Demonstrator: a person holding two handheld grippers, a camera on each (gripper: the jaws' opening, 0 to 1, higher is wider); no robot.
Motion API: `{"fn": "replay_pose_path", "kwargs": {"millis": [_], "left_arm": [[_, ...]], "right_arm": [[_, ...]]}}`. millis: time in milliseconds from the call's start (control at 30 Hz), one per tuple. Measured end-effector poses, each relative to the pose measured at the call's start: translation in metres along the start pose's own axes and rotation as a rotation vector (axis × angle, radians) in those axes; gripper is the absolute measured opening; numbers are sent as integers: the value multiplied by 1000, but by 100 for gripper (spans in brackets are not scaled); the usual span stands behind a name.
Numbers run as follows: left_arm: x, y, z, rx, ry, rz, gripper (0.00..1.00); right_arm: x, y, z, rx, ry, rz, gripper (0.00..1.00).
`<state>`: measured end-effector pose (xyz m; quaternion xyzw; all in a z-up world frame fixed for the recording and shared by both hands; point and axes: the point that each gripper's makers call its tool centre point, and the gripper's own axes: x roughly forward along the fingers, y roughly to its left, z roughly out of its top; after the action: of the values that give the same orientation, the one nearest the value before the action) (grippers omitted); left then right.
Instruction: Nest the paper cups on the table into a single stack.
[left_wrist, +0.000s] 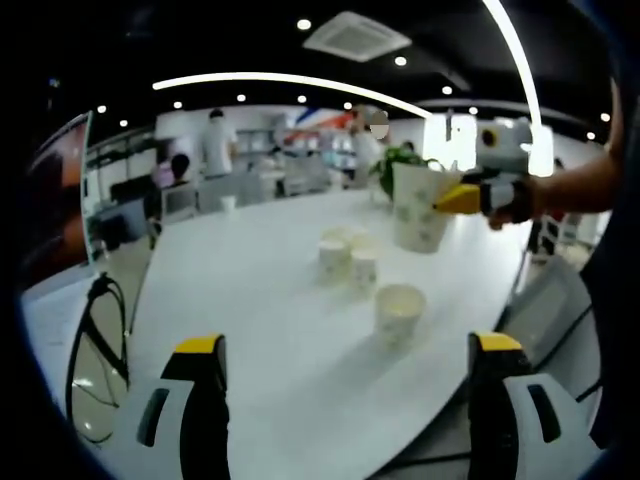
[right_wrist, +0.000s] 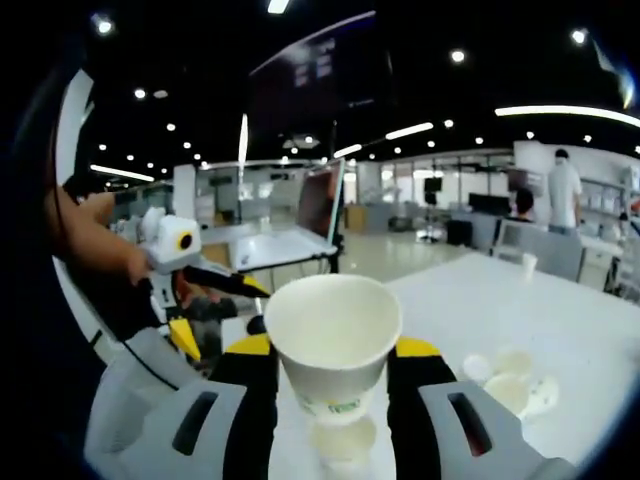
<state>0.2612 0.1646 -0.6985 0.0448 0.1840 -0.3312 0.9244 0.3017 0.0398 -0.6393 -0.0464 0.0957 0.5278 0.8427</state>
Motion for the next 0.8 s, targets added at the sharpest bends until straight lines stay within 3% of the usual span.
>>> {"fn": "replay_pose_path", "kwargs": {"millis": [300,800], "left_arm": [[2,1,-4,-6,7,-3,100],[3,-1,-7,-14,12,-5,100]], "right_arm": [[3,-1,-4,6,-4,0,39],[11,-6,-36,19,4,-16,39]]}}
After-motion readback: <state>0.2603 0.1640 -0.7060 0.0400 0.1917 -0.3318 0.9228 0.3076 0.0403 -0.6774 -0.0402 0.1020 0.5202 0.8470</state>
